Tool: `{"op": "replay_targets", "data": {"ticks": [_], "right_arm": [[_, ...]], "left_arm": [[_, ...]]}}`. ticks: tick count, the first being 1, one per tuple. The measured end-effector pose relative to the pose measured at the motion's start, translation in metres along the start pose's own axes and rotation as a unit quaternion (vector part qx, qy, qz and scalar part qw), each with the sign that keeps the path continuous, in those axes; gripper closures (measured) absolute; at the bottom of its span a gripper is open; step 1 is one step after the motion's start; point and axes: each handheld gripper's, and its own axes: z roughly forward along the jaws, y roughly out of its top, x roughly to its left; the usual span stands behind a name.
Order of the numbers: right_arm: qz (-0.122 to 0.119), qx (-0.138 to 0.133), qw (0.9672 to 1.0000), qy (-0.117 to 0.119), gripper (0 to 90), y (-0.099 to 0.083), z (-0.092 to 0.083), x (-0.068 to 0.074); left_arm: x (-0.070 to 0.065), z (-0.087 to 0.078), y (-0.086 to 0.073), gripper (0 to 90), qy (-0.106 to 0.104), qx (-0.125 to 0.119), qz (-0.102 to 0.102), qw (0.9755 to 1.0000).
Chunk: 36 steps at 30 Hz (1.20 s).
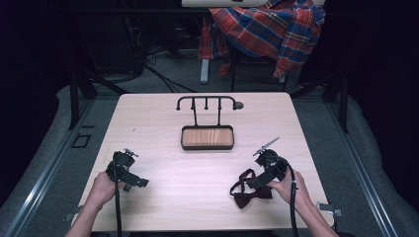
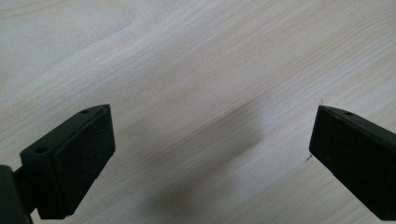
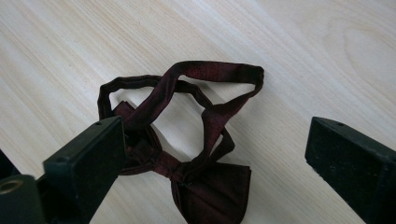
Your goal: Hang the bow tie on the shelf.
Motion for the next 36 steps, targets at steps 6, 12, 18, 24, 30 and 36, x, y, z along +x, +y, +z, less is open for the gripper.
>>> {"op": "replay_targets", "data": {"ticks": [6,12,18,24,30,36], "right_arm": [[-0.003,0.036,0.9993,-0.011,24.3,0.005,0.014,-0.001],[0.01,0.061,0.9979,-0.017,43.2,0.005,0.021,-0.002],[0.014,0.073,0.997,-0.023,62.5,0.004,0.026,-0.003],[-0.002,0.081,0.9962,-0.035,84.9,0.002,0.026,-0.001],[-0.014,0.055,0.9973,-0.046,87.1,0.002,0.019,0.005],[-0.03,0.026,0.9981,-0.047,87.2,0.006,0.006,0.007]], "left_arm": [[0.001,0.0,0.0,0.3,-0.002,-0.002,-0.001,1.0],[0.0,0.0,0.0,0.3,-0.005,-0.001,-0.002,1.0],[0.0,0.001,0.001,0.3,-0.003,0.001,0.0,1.0],[-0.001,0.003,0.005,0.4,-0.006,0.004,0.006,1.0],[-0.003,0.005,0.008,0.4,-0.009,0.001,0.007,0.9999],[-0.002,0.004,0.007,0.4,-0.006,0.002,0.008,0.9999]]}}
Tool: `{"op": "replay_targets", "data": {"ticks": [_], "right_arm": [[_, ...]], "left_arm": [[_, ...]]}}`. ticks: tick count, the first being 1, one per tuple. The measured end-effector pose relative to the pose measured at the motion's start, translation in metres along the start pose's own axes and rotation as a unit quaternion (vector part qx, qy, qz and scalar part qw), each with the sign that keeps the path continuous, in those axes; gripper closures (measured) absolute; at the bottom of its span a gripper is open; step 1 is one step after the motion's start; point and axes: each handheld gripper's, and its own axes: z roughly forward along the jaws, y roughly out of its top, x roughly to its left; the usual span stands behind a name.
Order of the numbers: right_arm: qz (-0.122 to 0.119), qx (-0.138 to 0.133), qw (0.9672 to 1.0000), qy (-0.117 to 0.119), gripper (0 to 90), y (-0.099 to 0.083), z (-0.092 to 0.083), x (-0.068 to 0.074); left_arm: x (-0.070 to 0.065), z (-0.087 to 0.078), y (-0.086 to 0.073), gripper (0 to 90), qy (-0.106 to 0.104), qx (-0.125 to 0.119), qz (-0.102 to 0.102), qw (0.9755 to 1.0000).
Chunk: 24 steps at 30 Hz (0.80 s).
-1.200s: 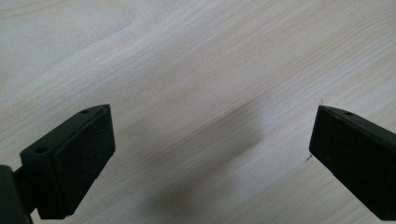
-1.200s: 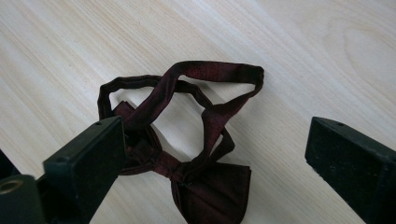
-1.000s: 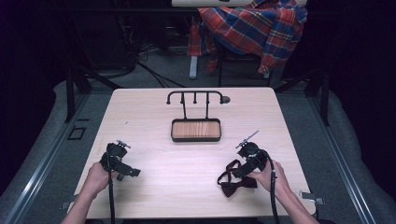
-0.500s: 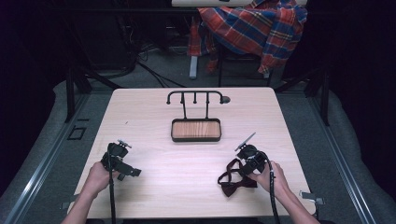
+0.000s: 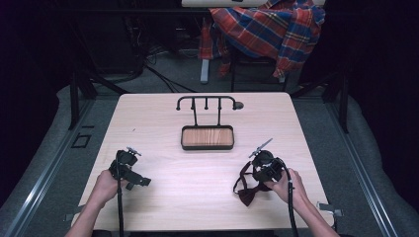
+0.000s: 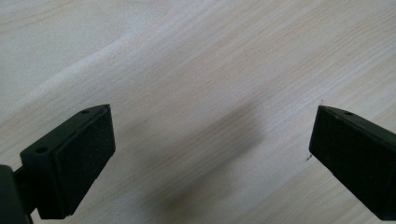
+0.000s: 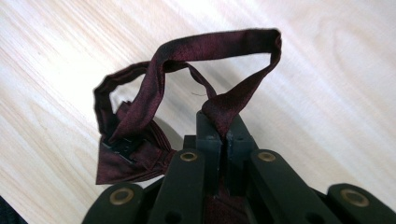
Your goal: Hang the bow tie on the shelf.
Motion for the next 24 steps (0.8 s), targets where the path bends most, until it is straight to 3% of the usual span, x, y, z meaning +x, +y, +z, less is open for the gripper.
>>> {"op": "replay_targets", "data": {"ticks": [2,3,9,24], "right_arm": [[0.005,-0.012,0.9999,0.0,87.2,0.0,-0.001,0.001],[-0.008,-0.012,0.9999,-0.007,87.3,0.003,-0.006,0.0],[-0.021,-0.025,0.9992,-0.024,87.8,0.011,-0.013,-0.001],[-0.036,-0.07,0.9964,-0.032,87.9,0.025,-0.034,-0.002]], "left_arm": [[0.0,0.0,0.0,0.3,0.0,0.0,0.0,1.0],[0.0,0.0,0.0,0.4,-0.001,0.0,-0.001,1.0],[-0.001,0.0,-0.001,0.4,0.003,0.001,0.0,1.0],[0.002,0.0,-0.004,0.3,0.005,0.005,-0.006,1.0]]}}
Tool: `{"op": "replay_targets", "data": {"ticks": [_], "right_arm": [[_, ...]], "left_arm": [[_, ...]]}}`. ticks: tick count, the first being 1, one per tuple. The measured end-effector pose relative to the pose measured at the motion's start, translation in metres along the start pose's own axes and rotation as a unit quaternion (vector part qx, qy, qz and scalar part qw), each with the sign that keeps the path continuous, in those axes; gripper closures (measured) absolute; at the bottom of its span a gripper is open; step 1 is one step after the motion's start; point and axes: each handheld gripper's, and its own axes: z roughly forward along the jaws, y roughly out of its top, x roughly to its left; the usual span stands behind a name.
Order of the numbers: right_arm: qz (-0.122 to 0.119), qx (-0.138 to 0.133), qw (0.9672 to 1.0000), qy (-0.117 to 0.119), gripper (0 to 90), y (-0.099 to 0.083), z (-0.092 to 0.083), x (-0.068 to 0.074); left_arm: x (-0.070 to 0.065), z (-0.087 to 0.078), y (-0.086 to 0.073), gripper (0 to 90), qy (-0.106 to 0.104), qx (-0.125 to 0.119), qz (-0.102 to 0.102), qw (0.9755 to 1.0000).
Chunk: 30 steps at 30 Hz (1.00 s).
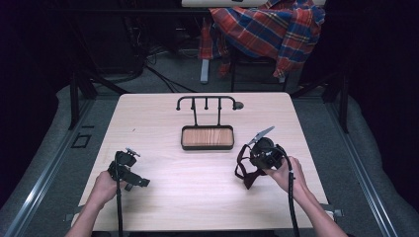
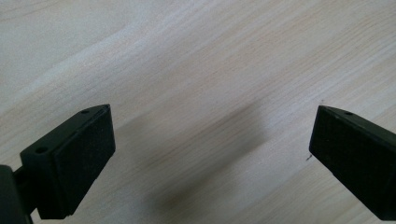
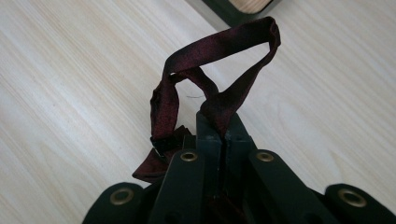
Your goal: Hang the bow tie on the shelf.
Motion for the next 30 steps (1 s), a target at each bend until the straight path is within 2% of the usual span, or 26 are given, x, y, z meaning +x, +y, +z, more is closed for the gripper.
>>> {"op": "replay_targets", "data": {"ticks": [14,25,30], "right_arm": [[-0.022,-0.026,0.9992,-0.019,87.9,0.028,-0.007,0.003],[-0.016,-0.056,0.9981,-0.022,87.9,0.044,-0.011,-0.006],[-0.019,-0.054,0.9981,-0.024,88.0,0.049,-0.01,-0.007]], "left_arm": [[-0.001,0.003,0.002,0.3,-0.002,0.005,0.002,1.0],[-0.001,0.002,0.0,0.3,0.0,0.005,-0.001,1.0],[0.0,0.002,-0.001,0.3,0.001,0.003,0.0,1.0]]}}
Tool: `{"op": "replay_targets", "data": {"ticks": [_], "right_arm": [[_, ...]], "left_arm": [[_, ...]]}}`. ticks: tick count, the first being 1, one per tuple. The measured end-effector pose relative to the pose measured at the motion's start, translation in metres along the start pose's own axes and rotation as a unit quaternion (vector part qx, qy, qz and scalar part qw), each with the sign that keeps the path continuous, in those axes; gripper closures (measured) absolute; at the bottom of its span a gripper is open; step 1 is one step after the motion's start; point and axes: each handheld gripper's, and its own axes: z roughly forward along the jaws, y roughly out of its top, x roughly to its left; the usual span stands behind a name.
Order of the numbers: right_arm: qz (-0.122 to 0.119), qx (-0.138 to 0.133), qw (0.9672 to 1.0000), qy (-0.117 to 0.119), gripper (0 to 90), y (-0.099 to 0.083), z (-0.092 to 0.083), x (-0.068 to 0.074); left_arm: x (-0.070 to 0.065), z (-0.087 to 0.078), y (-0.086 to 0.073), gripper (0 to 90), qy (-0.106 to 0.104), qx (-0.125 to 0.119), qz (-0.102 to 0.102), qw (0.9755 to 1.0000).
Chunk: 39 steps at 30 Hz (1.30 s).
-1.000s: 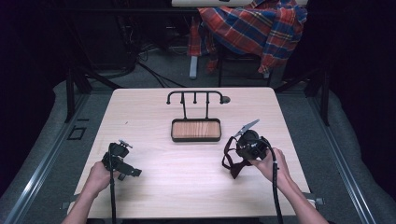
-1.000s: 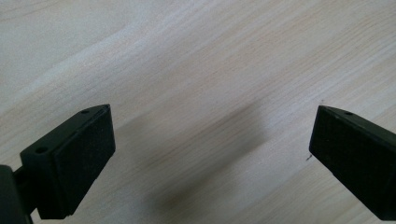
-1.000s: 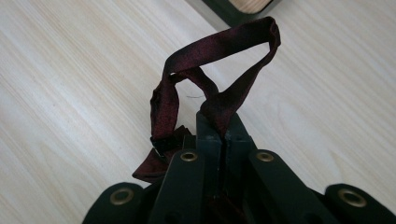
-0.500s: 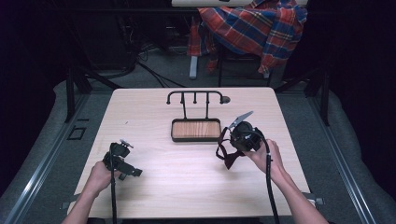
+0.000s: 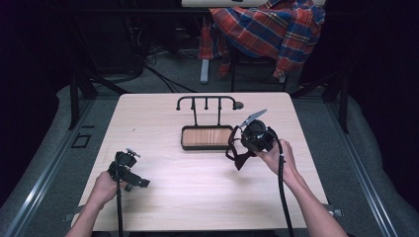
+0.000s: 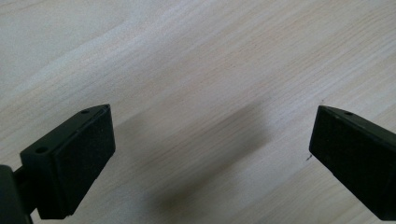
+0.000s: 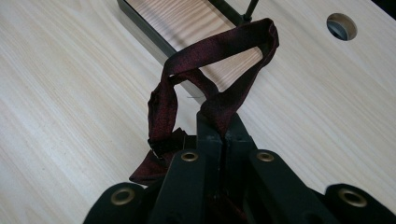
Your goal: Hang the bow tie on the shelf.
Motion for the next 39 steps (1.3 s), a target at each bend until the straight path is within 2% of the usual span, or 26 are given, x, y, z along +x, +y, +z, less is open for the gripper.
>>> {"op": "replay_targets", "data": {"ticks": [16,19,28,39], "right_arm": [[-0.011,-0.019,0.9997,-0.006,88.0,0.017,-0.004,-0.002],[-0.018,-0.027,0.9994,-0.009,88.1,0.023,-0.006,0.0],[-0.026,-0.045,0.9986,-0.015,88.1,0.039,-0.013,0.002],[-0.012,-0.059,0.9979,-0.023,88.1,0.047,-0.017,-0.009]], "left_arm": [[0.001,0.0,0.0,0.3,-0.002,0.0,-0.004,1.0],[0.001,0.0,0.001,0.3,0.0,0.002,0.001,1.0],[0.001,0.0,0.0,0.3,0.0,0.002,0.001,1.0],[0.0,0.0,0.0,0.3,-0.001,0.003,0.0,1.0]]}}
